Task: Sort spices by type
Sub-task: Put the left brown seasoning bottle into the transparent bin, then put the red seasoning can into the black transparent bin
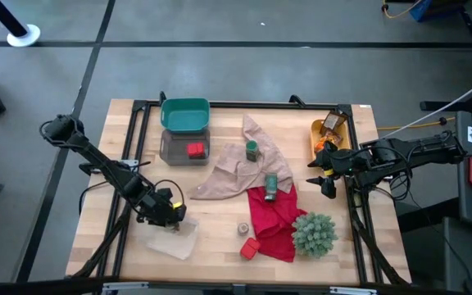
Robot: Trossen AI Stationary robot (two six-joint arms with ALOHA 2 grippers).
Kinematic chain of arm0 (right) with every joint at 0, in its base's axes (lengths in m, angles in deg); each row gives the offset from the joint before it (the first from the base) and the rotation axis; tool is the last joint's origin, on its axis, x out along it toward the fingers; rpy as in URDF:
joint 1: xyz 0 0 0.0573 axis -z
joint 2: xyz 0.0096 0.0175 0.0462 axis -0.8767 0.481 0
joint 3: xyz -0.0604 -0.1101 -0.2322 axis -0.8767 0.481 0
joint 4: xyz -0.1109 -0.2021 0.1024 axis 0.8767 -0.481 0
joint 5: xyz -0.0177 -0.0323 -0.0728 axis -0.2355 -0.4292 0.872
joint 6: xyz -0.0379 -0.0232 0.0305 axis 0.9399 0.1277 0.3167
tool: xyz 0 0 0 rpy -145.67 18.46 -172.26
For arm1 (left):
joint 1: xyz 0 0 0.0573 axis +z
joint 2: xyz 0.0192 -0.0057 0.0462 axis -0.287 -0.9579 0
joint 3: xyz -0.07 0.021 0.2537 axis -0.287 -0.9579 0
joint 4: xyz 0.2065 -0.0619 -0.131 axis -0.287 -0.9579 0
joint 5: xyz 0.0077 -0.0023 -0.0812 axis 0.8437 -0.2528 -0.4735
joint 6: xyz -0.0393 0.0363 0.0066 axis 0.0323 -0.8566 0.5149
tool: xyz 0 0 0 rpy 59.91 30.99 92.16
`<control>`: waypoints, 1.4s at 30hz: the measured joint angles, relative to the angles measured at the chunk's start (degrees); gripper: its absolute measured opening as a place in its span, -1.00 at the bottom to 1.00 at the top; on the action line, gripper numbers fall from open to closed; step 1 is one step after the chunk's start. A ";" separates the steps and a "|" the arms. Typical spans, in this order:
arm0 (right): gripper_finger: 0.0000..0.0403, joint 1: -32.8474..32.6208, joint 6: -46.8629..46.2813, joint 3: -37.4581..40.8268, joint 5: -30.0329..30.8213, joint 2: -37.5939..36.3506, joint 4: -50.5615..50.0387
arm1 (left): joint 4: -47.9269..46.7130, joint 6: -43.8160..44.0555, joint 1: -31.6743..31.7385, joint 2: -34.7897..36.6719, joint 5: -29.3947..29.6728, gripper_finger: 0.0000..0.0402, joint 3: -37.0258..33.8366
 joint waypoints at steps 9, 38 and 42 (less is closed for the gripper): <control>0.32 0.02 0.00 0.00 0.00 0.00 0.00 | -0.23 -3.19 0.00 0.00 0.00 -0.14 0.00; 0.32 0.02 4.66 0.00 -1.17 0.68 2.14 | 1.95 -11.65 -0.15 5.99 -6.21 0.32 0.00; 0.32 0.00 6.57 0.00 -6.45 2.55 4.85 | 2.05 -13.91 -0.15 9.55 -2.36 0.32 0.00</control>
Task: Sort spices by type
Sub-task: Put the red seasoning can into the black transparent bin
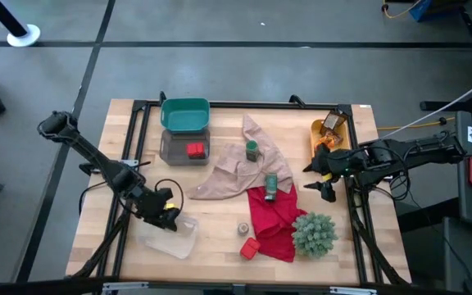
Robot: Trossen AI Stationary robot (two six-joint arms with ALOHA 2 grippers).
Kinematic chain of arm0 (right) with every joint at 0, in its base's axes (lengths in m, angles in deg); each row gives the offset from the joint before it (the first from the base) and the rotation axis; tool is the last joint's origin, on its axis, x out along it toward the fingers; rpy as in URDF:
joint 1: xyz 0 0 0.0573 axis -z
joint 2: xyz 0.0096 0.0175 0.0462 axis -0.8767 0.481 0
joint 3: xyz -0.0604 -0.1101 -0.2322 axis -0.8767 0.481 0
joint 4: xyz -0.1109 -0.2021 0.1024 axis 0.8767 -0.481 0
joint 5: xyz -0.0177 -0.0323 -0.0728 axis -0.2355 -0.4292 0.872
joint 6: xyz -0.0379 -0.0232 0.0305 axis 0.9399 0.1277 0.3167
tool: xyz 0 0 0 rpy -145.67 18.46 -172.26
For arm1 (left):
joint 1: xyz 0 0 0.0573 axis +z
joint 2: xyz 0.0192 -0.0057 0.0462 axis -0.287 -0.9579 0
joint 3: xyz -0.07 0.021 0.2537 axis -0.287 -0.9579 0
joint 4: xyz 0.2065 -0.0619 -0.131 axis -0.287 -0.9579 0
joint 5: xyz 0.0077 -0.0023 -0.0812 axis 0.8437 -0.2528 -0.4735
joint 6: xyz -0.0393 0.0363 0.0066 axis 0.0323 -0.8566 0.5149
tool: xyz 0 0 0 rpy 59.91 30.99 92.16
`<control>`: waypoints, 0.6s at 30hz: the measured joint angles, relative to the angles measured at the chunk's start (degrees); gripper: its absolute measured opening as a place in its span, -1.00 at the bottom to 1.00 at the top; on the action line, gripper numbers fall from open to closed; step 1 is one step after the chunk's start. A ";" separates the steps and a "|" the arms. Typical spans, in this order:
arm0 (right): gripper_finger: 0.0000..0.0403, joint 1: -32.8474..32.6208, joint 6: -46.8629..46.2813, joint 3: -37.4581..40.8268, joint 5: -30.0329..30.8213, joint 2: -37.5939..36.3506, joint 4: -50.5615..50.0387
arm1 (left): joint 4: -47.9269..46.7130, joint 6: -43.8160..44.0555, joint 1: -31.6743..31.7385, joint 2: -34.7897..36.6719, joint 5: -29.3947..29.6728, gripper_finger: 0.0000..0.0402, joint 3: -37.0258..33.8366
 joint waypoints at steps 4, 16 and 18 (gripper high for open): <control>0.32 0.00 4.74 0.00 -6.68 3.41 6.51 | 0.07 -4.84 0.00 3.05 9.63 0.32 0.00; 0.32 -0.03 23.42 0.00 -18.79 21.10 26.93 | 8.50 -25.92 0.00 4.68 25.26 0.32 0.00; 0.32 -0.32 24.99 0.00 -21.23 24.25 30.41 | 9.38 -29.04 0.09 4.68 28.53 0.32 0.00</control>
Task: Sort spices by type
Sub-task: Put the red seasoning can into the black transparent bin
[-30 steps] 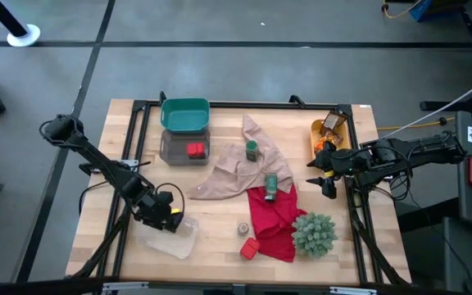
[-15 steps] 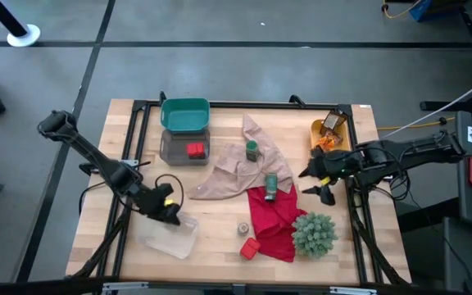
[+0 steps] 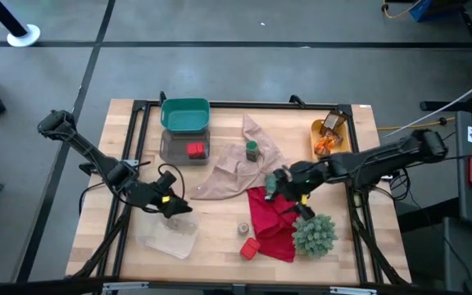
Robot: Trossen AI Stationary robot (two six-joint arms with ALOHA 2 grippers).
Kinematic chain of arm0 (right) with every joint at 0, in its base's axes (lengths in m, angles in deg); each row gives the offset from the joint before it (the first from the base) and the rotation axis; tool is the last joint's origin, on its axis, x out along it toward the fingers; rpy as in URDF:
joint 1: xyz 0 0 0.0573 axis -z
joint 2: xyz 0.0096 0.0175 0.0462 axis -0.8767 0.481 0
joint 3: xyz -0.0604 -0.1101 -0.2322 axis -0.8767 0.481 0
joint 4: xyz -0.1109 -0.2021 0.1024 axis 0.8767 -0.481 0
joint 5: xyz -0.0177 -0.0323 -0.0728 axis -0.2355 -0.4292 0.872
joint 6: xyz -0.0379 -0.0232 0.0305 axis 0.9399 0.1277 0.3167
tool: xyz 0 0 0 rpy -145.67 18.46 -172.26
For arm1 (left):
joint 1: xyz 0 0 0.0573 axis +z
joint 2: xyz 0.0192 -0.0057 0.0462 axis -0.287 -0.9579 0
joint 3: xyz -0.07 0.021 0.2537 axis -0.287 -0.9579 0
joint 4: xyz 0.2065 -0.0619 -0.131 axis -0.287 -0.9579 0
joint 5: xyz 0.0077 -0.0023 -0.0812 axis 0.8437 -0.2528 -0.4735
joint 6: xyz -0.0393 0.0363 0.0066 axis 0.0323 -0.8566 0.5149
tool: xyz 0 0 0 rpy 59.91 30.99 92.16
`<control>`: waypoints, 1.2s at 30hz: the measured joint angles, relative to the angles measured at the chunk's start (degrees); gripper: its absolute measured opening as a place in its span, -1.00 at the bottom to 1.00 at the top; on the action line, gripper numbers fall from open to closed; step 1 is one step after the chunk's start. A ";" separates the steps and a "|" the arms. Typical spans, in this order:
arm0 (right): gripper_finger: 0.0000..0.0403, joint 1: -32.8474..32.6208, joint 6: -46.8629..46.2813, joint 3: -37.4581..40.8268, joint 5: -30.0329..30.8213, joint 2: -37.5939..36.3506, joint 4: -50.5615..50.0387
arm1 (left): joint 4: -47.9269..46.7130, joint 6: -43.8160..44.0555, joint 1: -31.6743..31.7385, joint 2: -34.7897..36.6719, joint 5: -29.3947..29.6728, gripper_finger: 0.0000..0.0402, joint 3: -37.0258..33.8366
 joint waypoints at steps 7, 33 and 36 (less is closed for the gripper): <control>0.32 -5.88 8.84 0.00 -0.82 10.43 13.24 | -0.54 -6.65 0.16 -0.04 6.53 0.32 0.00; 0.32 -12.07 9.08 -15.71 -2.24 30.94 14.87 | -0.89 -10.57 0.20 -0.07 13.75 0.32 0.00; 0.32 -12.06 5.84 -18.70 -0.20 33.24 12.58 | -0.89 -10.61 0.20 -0.08 13.74 0.32 0.00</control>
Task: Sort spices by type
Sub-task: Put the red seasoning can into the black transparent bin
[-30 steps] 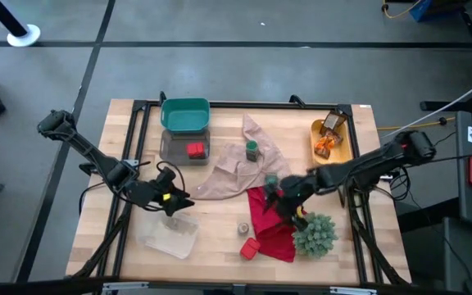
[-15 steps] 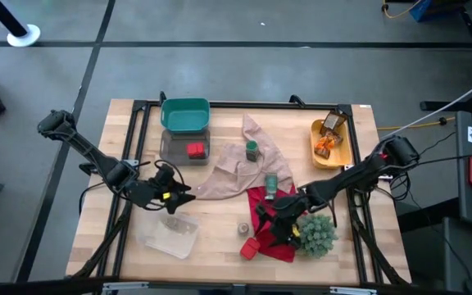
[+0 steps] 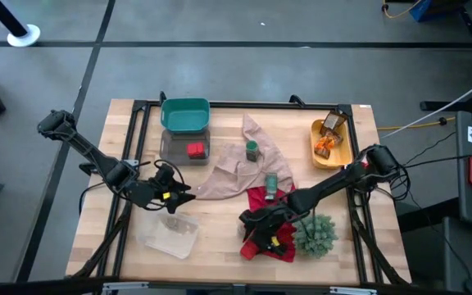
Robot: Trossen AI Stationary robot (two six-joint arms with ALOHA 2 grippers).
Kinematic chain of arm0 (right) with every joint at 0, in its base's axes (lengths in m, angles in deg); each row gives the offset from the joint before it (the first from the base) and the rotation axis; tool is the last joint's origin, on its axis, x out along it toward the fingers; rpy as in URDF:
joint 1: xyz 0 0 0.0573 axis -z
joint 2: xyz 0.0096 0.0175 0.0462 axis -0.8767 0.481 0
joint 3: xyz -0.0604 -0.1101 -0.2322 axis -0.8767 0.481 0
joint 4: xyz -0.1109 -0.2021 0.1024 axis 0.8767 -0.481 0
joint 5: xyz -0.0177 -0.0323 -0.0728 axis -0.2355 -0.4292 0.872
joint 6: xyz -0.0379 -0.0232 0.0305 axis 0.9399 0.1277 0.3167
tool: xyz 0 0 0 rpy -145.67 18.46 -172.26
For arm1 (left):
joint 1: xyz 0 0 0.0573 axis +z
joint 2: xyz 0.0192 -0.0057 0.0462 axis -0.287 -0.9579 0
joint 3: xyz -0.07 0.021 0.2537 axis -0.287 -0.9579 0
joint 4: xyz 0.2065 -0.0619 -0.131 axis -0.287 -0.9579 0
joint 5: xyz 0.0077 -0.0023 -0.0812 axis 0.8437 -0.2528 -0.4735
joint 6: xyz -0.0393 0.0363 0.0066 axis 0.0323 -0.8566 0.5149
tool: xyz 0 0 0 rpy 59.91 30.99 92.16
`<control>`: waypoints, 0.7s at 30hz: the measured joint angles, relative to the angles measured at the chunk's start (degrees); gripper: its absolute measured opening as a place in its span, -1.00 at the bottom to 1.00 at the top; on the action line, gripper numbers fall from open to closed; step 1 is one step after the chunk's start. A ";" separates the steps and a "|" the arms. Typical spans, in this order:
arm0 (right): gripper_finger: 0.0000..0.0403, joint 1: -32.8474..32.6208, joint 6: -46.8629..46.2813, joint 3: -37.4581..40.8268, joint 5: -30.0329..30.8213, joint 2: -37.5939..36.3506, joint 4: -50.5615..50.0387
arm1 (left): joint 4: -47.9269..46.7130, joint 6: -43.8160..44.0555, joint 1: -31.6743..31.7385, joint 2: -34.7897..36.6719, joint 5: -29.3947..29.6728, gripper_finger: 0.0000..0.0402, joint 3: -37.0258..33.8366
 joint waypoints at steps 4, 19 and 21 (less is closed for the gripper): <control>0.32 0.01 -0.80 -3.35 2.07 2.01 -4.87 | -0.06 -0.32 0.00 -0.38 0.01 0.32 0.00; 0.32 0.03 -7.30 -7.09 2.88 2.29 -10.97 | -0.07 0.03 0.00 -3.98 -0.01 0.32 0.00; 0.32 0.03 -7.30 -7.61 2.88 2.29 -11.39 | -0.04 0.04 0.00 -4.03 -0.01 0.32 0.00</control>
